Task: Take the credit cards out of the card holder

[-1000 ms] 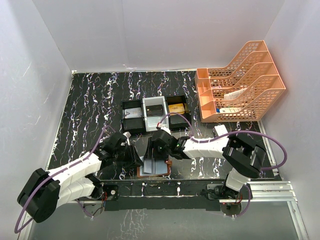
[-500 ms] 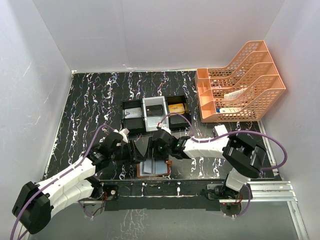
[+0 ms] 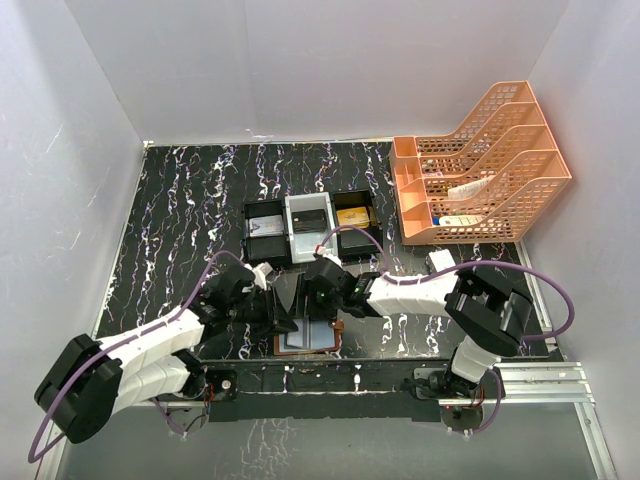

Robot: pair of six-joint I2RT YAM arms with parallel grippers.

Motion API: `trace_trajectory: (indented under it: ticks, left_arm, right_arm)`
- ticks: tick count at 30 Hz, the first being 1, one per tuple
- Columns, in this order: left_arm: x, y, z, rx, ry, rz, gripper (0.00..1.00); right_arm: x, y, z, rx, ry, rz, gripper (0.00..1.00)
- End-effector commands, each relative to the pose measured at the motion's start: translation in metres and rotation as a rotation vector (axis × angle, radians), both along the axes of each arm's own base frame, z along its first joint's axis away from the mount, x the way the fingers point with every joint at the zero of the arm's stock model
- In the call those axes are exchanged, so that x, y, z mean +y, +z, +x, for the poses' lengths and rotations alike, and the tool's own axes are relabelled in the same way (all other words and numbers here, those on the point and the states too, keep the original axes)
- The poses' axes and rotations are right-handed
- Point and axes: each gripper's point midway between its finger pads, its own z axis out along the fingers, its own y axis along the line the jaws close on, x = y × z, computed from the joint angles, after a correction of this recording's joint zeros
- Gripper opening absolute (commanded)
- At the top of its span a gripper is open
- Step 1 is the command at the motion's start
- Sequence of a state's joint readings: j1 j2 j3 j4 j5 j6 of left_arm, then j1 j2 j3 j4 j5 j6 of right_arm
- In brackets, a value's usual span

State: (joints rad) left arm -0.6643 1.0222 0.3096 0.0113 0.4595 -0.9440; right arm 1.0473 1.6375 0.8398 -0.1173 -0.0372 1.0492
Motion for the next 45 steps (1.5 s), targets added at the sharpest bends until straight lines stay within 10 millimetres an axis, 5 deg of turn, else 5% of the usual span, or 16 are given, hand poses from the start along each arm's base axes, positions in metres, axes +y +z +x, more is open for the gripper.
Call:
trace_trajectory:
  ticks: [1,10,16,25,34,45]
  left_arm:
    - [-0.009,0.007,0.004,-0.029,-0.016,-0.049,0.21]
    - [-0.017,0.010,0.006,-0.023,-0.019,-0.081,0.25]
    - [-0.022,0.013,0.008,-0.020,-0.034,-0.086,0.31]
    - [-0.040,0.020,0.011,-0.021,-0.087,-0.095,0.33]
    - [-0.071,0.020,0.008,-0.037,-0.145,-0.048,0.40]
    - [-0.094,0.026,-0.001,-0.100,-0.179,-0.007,0.61]
  right_arm:
    - [0.001,0.000,-0.004,0.010,0.019,0.017,0.50]
    - [0.015,0.042,0.007,-0.037,0.033,0.113,0.77]
    - [0.009,0.059,0.012,-0.059,0.014,0.134,0.84]
    - [-0.022,0.080,0.028,-0.111,-0.081,0.132,0.86]
    - [-0.067,0.068,0.029,-0.097,-0.193,0.083,0.87]
    - [-0.079,0.072,0.018,-0.074,-0.225,0.181,0.80]
